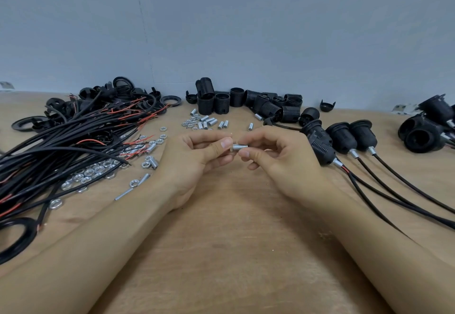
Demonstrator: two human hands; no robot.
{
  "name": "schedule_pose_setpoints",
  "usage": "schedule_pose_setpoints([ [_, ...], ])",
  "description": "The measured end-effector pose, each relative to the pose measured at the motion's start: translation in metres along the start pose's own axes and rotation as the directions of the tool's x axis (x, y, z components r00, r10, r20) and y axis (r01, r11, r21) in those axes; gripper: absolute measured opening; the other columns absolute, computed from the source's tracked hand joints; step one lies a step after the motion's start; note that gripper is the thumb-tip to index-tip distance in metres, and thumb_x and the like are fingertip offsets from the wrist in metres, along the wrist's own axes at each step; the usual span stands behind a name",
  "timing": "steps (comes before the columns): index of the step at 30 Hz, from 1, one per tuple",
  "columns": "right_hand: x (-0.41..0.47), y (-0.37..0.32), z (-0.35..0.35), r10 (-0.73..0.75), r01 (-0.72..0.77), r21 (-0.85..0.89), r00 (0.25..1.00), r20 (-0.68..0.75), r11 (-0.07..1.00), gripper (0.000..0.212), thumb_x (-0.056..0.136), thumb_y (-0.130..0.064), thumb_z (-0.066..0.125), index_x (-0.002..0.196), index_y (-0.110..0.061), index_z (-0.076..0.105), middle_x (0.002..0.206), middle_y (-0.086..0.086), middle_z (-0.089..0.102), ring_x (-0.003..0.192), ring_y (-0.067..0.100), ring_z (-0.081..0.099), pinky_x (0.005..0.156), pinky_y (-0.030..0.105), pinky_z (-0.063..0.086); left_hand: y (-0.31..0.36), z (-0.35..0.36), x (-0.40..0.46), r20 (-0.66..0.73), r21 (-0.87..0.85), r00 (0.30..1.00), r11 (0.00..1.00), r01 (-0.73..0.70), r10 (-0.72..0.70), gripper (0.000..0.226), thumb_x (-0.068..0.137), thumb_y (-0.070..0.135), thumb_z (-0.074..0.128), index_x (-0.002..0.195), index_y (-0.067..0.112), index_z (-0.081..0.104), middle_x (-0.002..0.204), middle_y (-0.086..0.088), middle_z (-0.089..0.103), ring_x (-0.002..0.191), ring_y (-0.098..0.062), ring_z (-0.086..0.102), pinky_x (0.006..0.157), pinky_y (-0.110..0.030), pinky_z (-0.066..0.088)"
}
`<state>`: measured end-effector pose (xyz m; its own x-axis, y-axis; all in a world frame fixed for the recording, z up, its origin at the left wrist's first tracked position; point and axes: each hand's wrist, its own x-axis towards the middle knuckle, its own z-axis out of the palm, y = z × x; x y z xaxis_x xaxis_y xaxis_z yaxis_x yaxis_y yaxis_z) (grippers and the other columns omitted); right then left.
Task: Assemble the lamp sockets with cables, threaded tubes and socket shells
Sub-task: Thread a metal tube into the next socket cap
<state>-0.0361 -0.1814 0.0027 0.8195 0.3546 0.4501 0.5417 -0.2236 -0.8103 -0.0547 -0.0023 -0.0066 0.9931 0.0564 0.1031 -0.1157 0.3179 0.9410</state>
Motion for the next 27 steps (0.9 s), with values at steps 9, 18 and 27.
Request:
schedule_pose_setpoints([
  [9,-0.0012,-0.0011,-0.0009,-0.066,0.060,-0.106,0.997,-0.050,0.993,0.003,0.087,-0.024,0.072,0.088,-0.024,0.075,0.069,0.000,0.070,0.063,0.016,0.068,0.064,0.038,0.059,0.0033,0.0025,-0.0017,0.014,0.017,0.998,0.998,-0.061,0.060,0.032,0.059,0.008,0.079,0.090,0.009,0.075,0.094,-0.011,0.076,0.091,-0.021,0.072,0.082,-0.031,0.059],
  [18,-0.0016,-0.0047,-0.0001,-0.092,0.088,-0.110,0.995,-0.030,0.990,0.011,0.089,-0.012,0.071,0.099,-0.013,0.075,0.082,-0.002,0.072,0.068,0.013,0.069,0.066,0.030,0.059,0.0023,0.0036,-0.0036,0.069,0.093,0.997,0.995,-0.038,0.032,0.028,0.062,0.026,0.079,0.086,0.012,0.078,0.078,-0.011,0.073,0.072,-0.015,0.068,0.071,-0.022,0.056],
  [27,-0.0010,-0.0041,-0.0011,-0.106,0.095,-0.143,0.991,-0.077,0.985,0.012,0.084,-0.013,0.076,0.094,-0.019,0.073,0.081,-0.007,0.072,0.073,0.010,0.069,0.072,0.034,0.059,0.0044,0.0011,-0.0021,0.041,-0.057,0.998,0.997,0.054,-0.052,0.018,0.068,0.008,0.075,0.085,0.007,0.079,0.089,-0.018,0.075,0.080,-0.022,0.074,0.070,-0.024,0.058],
])
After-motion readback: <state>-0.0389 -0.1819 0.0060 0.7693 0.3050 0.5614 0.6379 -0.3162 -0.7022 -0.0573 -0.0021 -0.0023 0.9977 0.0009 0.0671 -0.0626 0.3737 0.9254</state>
